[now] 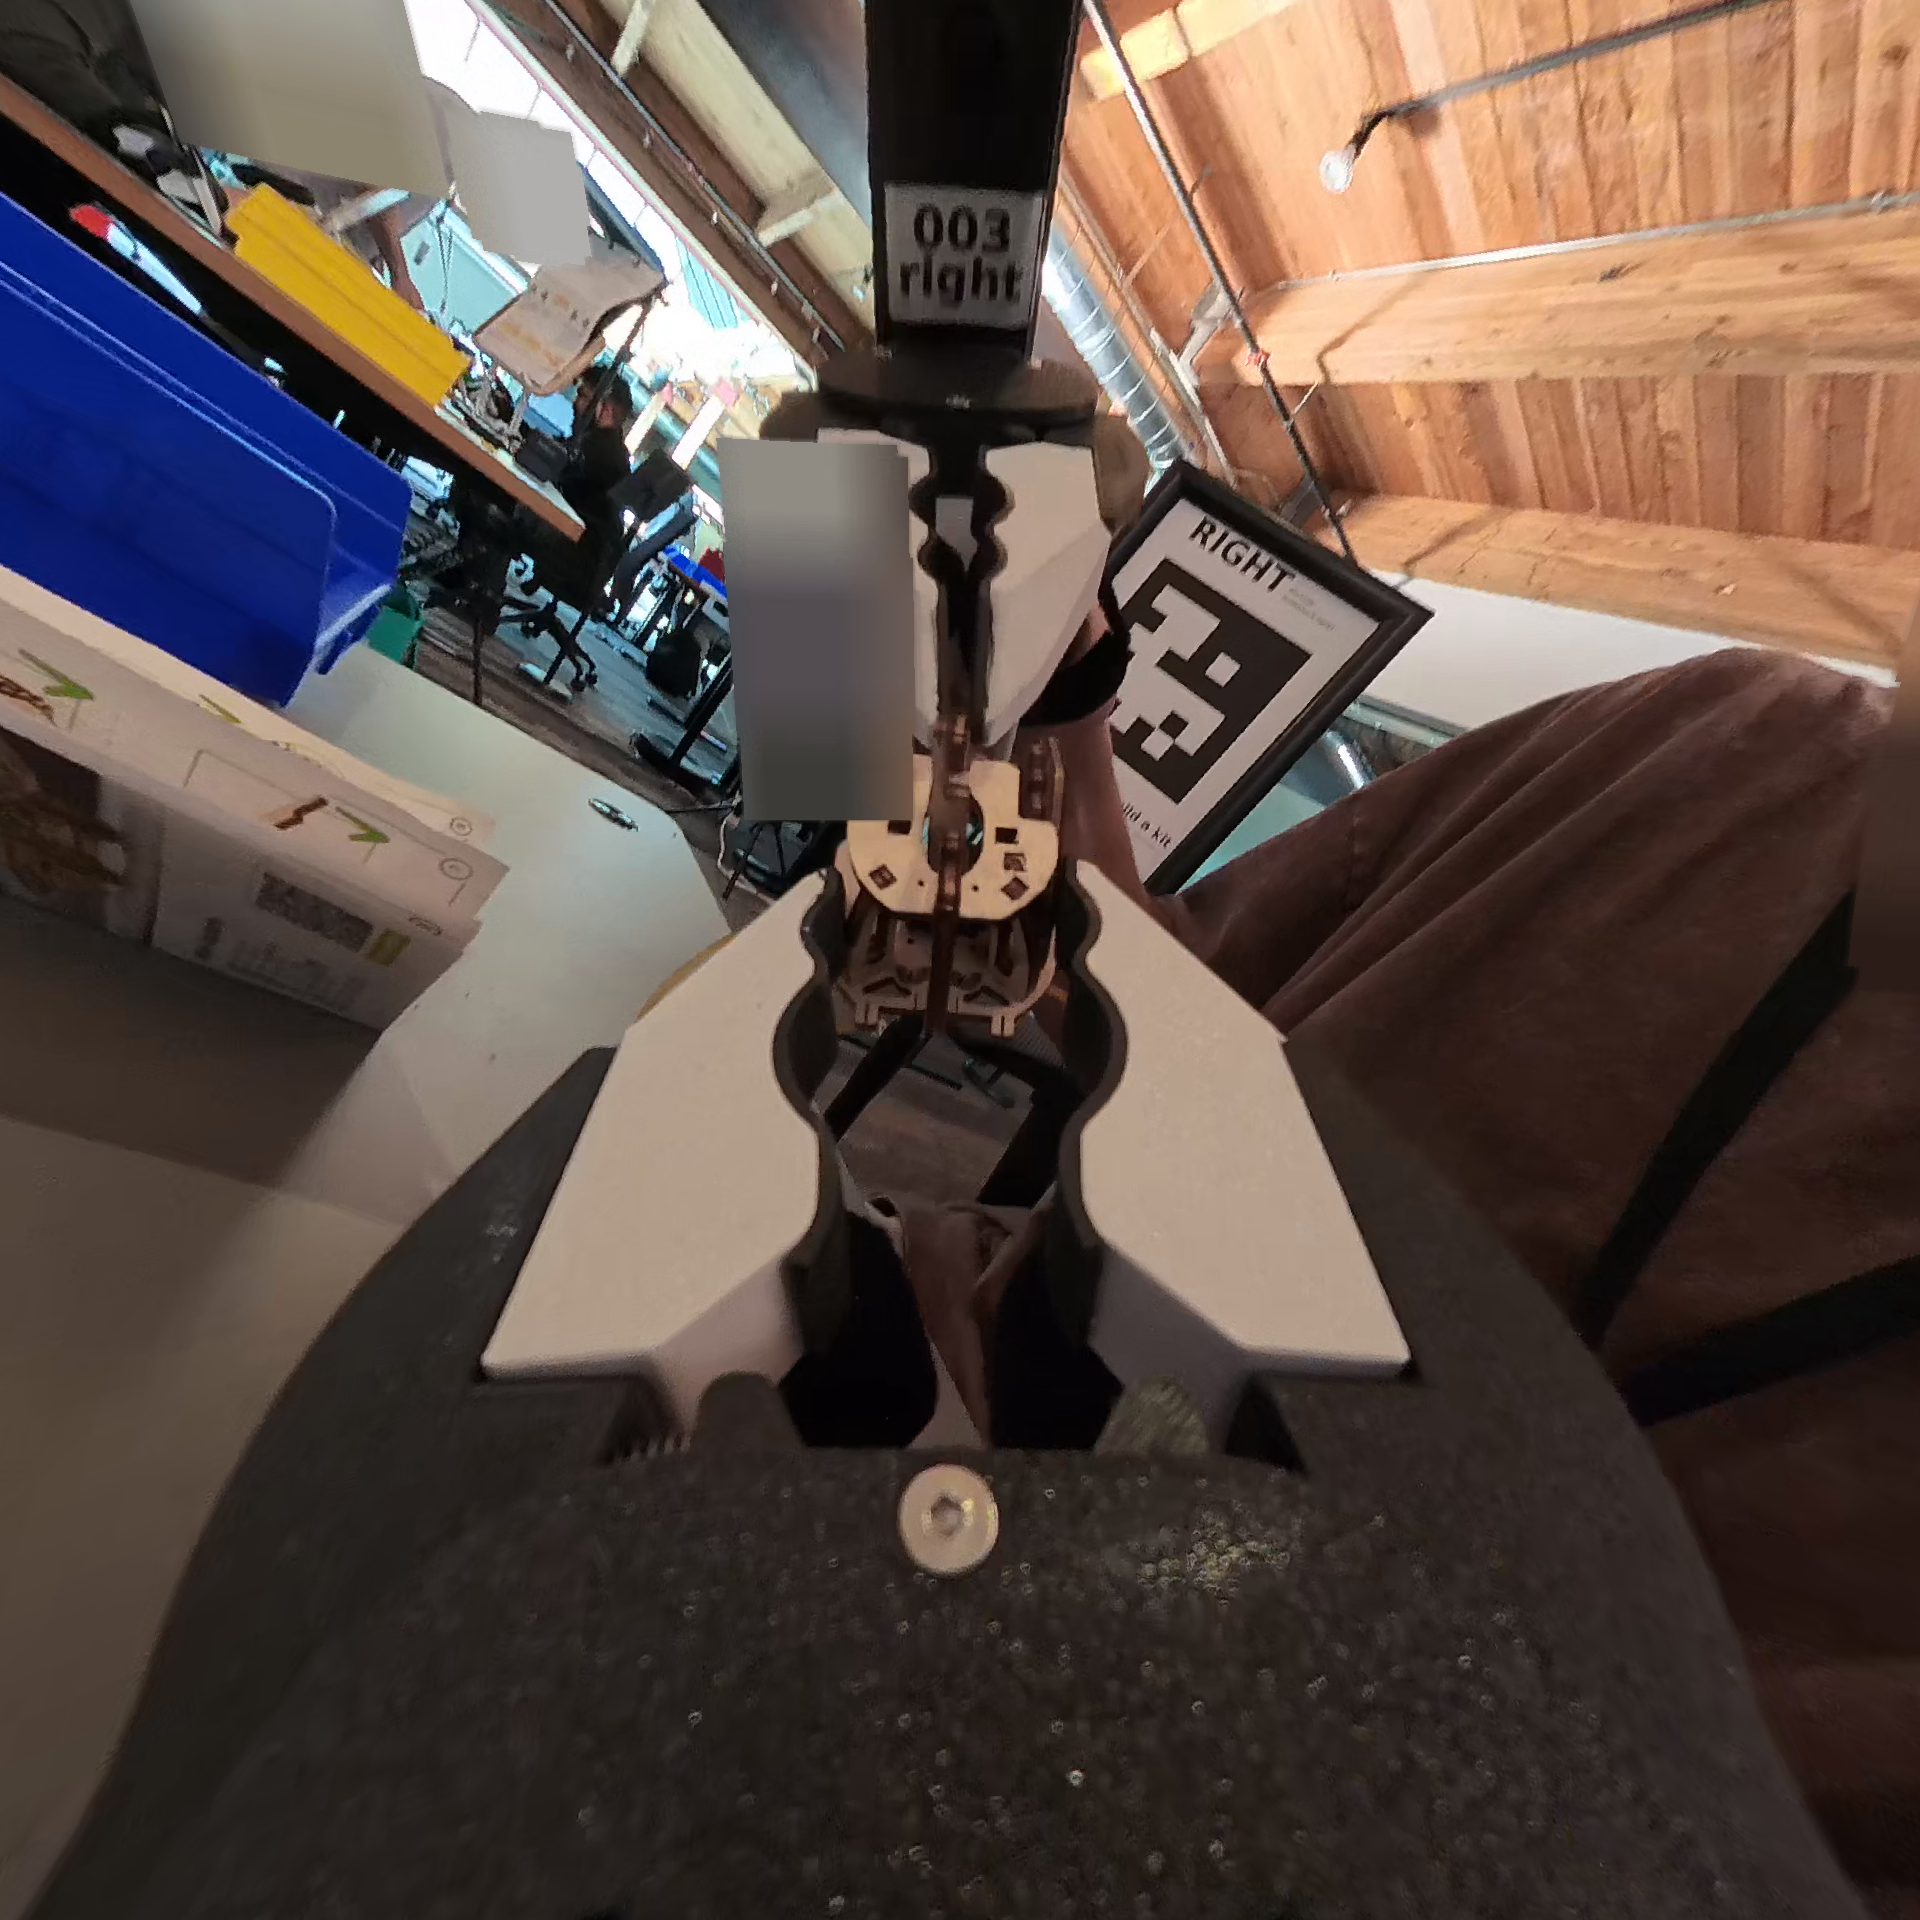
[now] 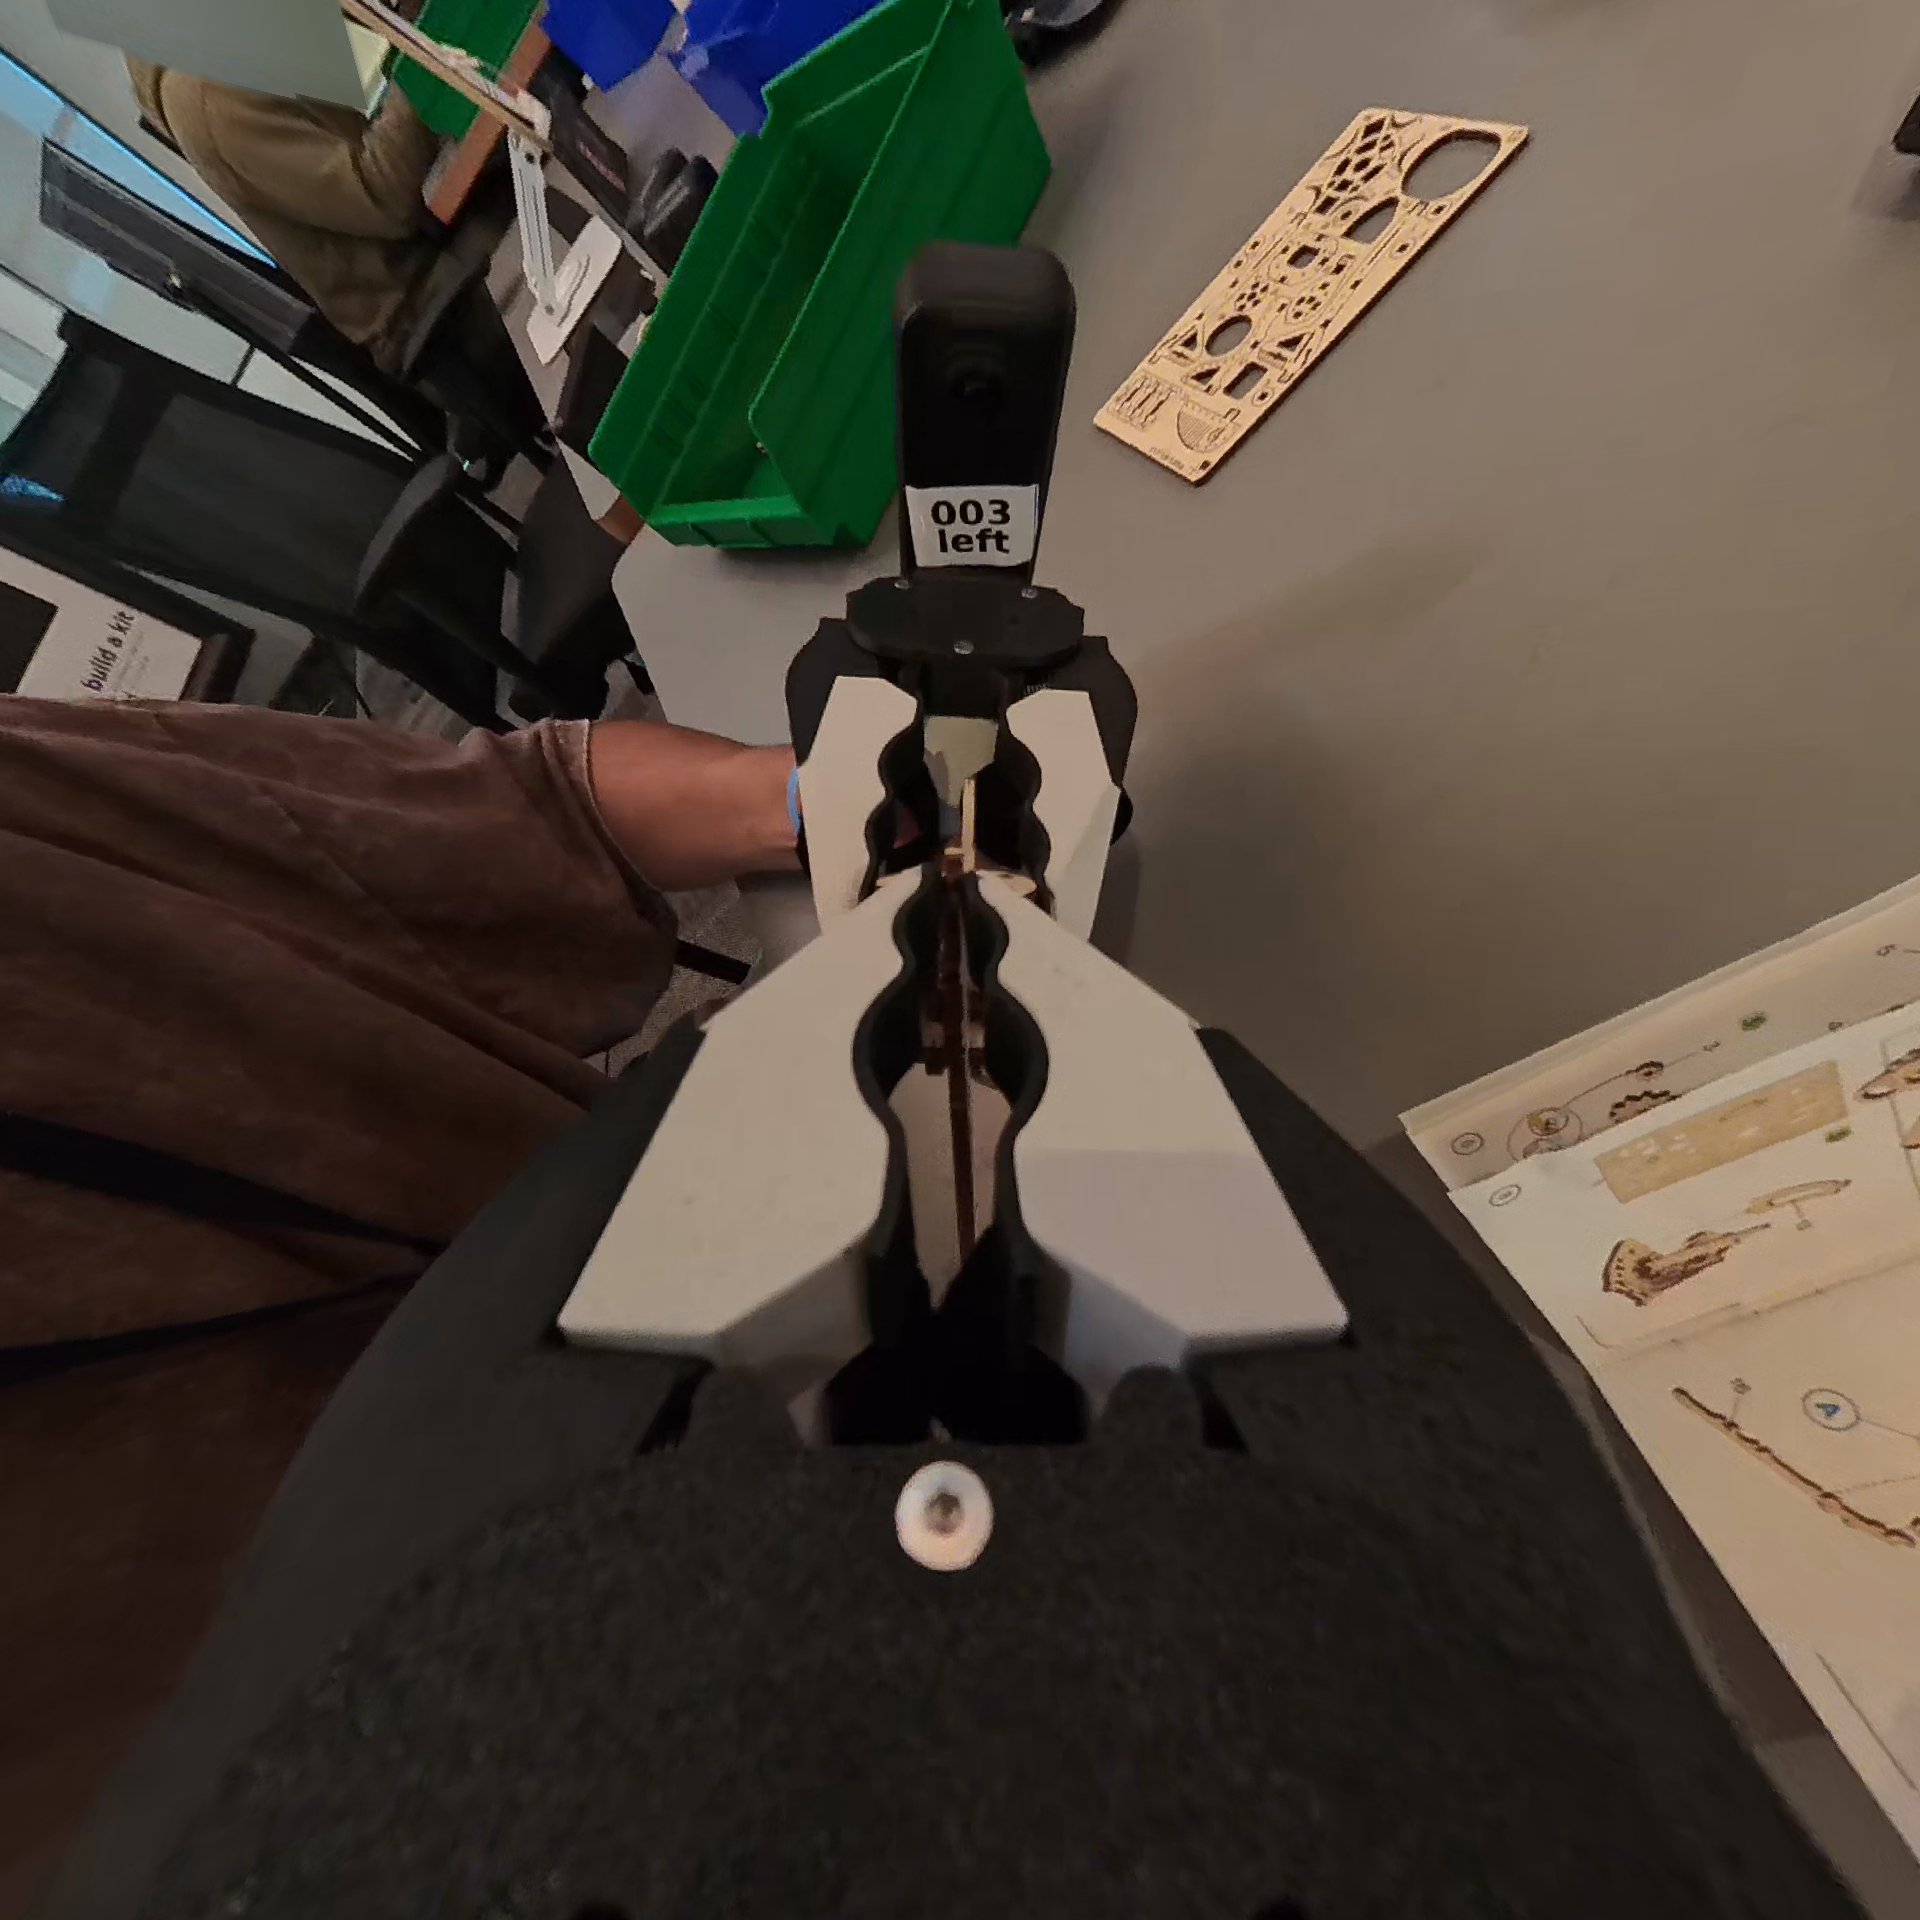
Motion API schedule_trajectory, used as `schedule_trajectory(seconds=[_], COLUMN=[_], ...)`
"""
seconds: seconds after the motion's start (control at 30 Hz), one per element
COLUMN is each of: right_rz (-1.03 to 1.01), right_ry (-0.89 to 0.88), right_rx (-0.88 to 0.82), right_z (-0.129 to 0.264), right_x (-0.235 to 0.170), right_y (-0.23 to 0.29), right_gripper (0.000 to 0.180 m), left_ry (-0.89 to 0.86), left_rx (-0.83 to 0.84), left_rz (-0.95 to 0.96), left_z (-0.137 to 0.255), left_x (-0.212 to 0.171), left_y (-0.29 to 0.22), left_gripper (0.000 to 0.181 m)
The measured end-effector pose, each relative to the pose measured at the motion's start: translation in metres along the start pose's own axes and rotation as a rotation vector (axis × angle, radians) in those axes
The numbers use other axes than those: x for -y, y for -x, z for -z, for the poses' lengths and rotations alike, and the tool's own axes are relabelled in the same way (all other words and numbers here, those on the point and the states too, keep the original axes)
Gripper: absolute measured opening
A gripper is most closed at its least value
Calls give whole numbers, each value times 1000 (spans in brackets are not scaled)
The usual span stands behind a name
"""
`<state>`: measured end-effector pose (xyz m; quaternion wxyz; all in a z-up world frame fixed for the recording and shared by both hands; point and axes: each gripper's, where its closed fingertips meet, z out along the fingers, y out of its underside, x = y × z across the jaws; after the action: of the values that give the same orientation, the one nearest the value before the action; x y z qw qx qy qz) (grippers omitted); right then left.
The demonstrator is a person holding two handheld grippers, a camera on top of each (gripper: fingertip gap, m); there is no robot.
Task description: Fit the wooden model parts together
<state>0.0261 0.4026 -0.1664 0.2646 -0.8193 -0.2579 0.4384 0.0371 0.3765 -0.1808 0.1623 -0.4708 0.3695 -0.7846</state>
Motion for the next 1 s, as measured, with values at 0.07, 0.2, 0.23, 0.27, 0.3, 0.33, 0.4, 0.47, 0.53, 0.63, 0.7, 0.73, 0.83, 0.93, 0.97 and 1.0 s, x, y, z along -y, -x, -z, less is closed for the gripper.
schedule_trajectory(seconds=[0.07,0.2,0.23,0.27,0.3,0.33,0.4,0.47,0.53,0.63,0.7,0.73,0.83,0.93,0.97,1.0], right_rz=[-3,7,4,-1,-3,3,25,31,28,35,64,81,122,175,210,244], right_ry=[9,73,84,95,107,118,131,122,94,2,-44,-61,-124,-208,-229,-244], right_rx=[8,17,31,44,54,58,61,71,89,113,77,59,-12,-54,-63,-72], right_z=[-1,-4,-4,-5,-6,-8,-10,-9,-6,4,13,17,31,42,42,39], right_x=[-2,-12,-13,-14,-14,-15,-16,-12,-6,9,14,15,8,-8,-15,-22], right_y=[-2,-7,-7,-7,-6,-6,-6,-4,-1,4,-1,-3,-18,-29,-31,-31], right_gripper=[3,2,3,3,3,3,2,2,5,14,13,13,13,13,14,18], left_ry=[14,78,81,84,82,84,88,68,47,31,20,21,31,36,37,43], left_rx=[9,44,43,40,41,41,45,31,27,25,19,18,27,53,73,97], left_rz=[2,5,5,4,1,-2,-13,-15,-17,-22,-21,-20,-30,-49,-67,-91], left_z=[-1,-4,-5,-6,-6,-7,-6,-5,-4,-1,0,0,1,6,8,9], left_x=[-2,-14,-15,-16,-16,-16,-16,-13,-8,-4,-2,-2,-3,0,1,1], left_y=[2,9,9,8,8,8,8,5,4,3,2,2,3,6,8,11], left_gripper=[37,37,37,37,37,37,37,37,37,37,37,37,37,37,37,37])
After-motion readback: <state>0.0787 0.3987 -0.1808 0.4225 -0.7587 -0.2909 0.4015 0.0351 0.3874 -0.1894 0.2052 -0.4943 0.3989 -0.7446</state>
